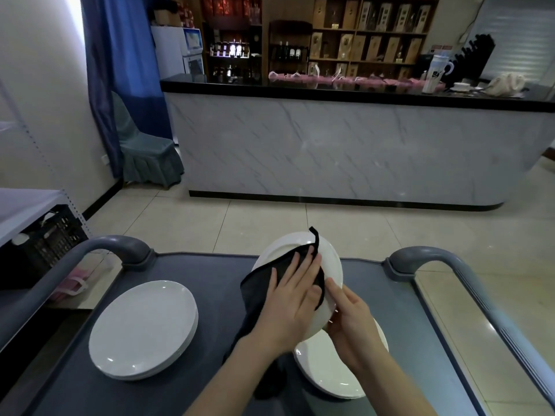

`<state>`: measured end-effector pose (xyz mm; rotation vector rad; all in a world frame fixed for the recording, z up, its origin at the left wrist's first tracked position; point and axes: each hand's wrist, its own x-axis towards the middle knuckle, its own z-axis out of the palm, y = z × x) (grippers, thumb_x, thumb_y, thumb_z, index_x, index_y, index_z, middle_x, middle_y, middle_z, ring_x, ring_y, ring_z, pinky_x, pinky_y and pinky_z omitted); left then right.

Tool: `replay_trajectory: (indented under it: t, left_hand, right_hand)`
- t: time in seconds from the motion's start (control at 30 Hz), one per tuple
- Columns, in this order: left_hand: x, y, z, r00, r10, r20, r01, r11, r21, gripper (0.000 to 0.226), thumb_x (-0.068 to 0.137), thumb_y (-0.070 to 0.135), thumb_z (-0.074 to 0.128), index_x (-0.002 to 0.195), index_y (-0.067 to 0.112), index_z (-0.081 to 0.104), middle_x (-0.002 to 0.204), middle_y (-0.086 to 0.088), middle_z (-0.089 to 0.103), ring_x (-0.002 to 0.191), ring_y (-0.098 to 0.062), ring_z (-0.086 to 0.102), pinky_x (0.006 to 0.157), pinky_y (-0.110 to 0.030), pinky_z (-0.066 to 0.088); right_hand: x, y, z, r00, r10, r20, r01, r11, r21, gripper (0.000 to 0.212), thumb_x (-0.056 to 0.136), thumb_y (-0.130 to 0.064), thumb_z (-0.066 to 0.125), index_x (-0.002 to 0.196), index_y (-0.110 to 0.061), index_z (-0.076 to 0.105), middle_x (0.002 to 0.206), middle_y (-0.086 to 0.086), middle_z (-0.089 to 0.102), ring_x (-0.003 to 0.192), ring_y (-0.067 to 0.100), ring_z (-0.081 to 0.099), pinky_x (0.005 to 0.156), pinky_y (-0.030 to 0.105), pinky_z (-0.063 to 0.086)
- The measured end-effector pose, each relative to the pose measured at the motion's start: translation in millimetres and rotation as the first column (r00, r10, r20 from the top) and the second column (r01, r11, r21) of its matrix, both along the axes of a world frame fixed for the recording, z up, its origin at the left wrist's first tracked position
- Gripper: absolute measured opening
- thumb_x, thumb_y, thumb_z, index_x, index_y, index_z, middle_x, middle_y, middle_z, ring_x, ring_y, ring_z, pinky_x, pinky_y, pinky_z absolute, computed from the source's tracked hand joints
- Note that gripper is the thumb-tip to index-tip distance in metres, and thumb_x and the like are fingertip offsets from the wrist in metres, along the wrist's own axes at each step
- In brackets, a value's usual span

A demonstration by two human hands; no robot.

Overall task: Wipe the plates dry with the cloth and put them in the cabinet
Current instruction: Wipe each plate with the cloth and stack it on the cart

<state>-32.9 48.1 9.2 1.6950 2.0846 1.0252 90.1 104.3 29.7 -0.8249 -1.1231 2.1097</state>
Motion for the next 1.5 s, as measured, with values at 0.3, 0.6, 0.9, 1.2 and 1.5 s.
replay_trajectory:
  t: [0.3,0.6,0.9,1.2,1.5]
  left_hand:
    - [-42.6,-4.9,-15.5,0.982,0.101,0.156,-0.111,0.992,0.057,0.050,0.101,0.037,0.021,0.150,0.046,0.011,0.154,0.035,-0.002,0.149,0.003,-0.001,0.121,-0.023,0.001]
    - [16.7,-32.1,-23.9,0.996,0.063,-0.056,-0.055,0.988,0.147,0.056,0.100,0.038,0.019,0.155,0.040,0.006,0.162,0.023,0.009,0.150,-0.001,0.004,0.122,-0.042,-0.007]
    - [-1.5,-14.6,1.7,0.993,0.067,-0.093,-0.063,0.997,0.054,0.055,0.103,0.028,0.024,0.151,0.041,0.001,0.157,0.030,-0.001,0.146,0.009,-0.006,0.123,-0.034,0.000]
    - [34.2,-21.1,-4.0,0.994,-0.001,-0.113,0.017,0.991,0.135,0.057,0.099,0.032,0.019,0.155,0.040,0.010,0.161,0.028,0.002,0.150,-0.001,-0.001,0.121,-0.035,0.000]
    - [-5.4,20.2,16.7,0.990,-0.108,-0.087,0.109,0.994,0.008,0.051,0.102,0.031,0.021,0.152,0.039,0.027,0.157,0.028,0.024,0.145,0.011,0.007,0.122,-0.035,0.008]
  right_hand:
    - [16.1,10.9,5.7,1.000,-0.027,-0.015,0.027,0.998,0.053,0.032,0.082,-0.029,0.069,0.103,-0.006,0.077,0.104,0.018,0.074,0.087,0.024,0.069,0.067,0.034,0.058]
    - [14.4,14.6,3.1,0.994,-0.082,-0.072,0.078,0.995,-0.054,0.034,0.083,-0.029,0.068,0.107,-0.006,0.076,0.115,0.020,0.072,0.099,0.029,0.072,0.073,0.035,0.061]
    - [15.0,8.8,4.2,0.998,-0.045,-0.052,0.045,0.999,-0.015,0.034,0.082,-0.030,0.070,0.107,-0.007,0.076,0.114,0.021,0.072,0.096,0.030,0.072,0.073,0.037,0.060]
    - [12.2,-0.7,-1.5,0.999,-0.011,-0.043,0.010,1.000,-0.013,0.032,0.088,-0.033,0.065,0.114,-0.017,0.075,0.117,0.014,0.072,0.108,0.026,0.070,0.081,0.032,0.060]
    - [16.0,-6.1,-5.4,0.999,-0.030,0.039,0.030,1.000,0.004,0.030,0.083,-0.032,0.068,0.098,-0.009,0.079,0.097,0.020,0.073,0.086,0.025,0.070,0.069,0.033,0.054]
